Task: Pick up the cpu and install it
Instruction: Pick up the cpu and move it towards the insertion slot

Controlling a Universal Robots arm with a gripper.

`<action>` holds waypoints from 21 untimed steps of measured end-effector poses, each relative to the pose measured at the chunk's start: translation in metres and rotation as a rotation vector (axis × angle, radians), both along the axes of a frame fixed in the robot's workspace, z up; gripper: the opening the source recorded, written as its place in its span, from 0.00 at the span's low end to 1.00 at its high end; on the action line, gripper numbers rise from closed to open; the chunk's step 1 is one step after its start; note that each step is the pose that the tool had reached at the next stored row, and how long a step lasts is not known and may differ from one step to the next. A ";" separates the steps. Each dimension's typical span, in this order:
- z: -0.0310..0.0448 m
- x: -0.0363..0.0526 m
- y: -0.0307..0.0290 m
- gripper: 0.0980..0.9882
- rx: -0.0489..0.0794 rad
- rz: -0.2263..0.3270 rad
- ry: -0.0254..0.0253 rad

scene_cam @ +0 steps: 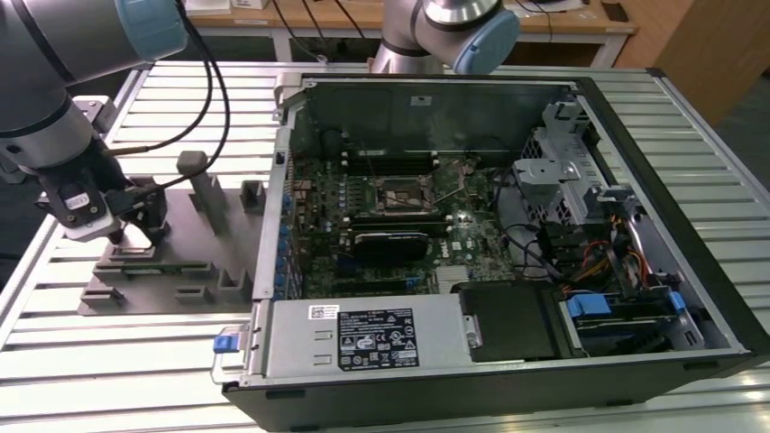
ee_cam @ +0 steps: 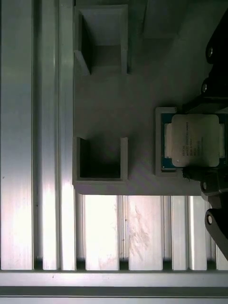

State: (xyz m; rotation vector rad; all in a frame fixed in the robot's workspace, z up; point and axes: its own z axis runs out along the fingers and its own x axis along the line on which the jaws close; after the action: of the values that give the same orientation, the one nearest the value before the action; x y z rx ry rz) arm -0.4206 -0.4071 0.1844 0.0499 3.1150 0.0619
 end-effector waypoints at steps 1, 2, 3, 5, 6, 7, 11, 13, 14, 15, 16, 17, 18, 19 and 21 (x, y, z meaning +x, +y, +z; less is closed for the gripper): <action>0.0010 0.0000 0.0000 0.50 0.000 0.000 -0.0004; 0.0029 0.0000 0.0000 0.50 0.000 0.000 -0.0003; 0.0052 0.0000 0.0000 0.50 0.000 0.000 0.0001; 0.0094 0.0000 0.0000 0.50 0.000 0.000 0.0001; 0.0116 0.0000 0.0000 0.50 0.000 0.000 0.0001; 0.0136 0.0000 0.0000 0.50 0.000 0.000 0.0001; 0.0214 0.0000 0.0000 0.50 0.000 0.000 0.0001; 0.0249 0.0000 0.0000 0.50 0.000 0.000 0.0001; 0.0264 0.0000 0.0000 0.50 0.000 0.000 0.0000; 0.0279 0.0000 0.0000 0.50 0.000 0.000 0.0001; 0.0292 0.0000 0.0000 0.50 0.000 0.000 0.0001; 0.0304 0.0000 0.0000 0.50 0.000 0.000 0.0000; 0.0316 0.0000 0.0000 0.50 0.000 0.000 0.0001; 0.0326 0.0000 0.0000 0.50 0.000 0.000 0.0001; 0.0340 0.0000 0.0000 0.50 0.000 0.000 0.0000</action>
State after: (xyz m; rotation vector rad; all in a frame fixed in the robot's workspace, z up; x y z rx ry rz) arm -0.4206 -0.4071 0.2184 0.0500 3.1150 0.0619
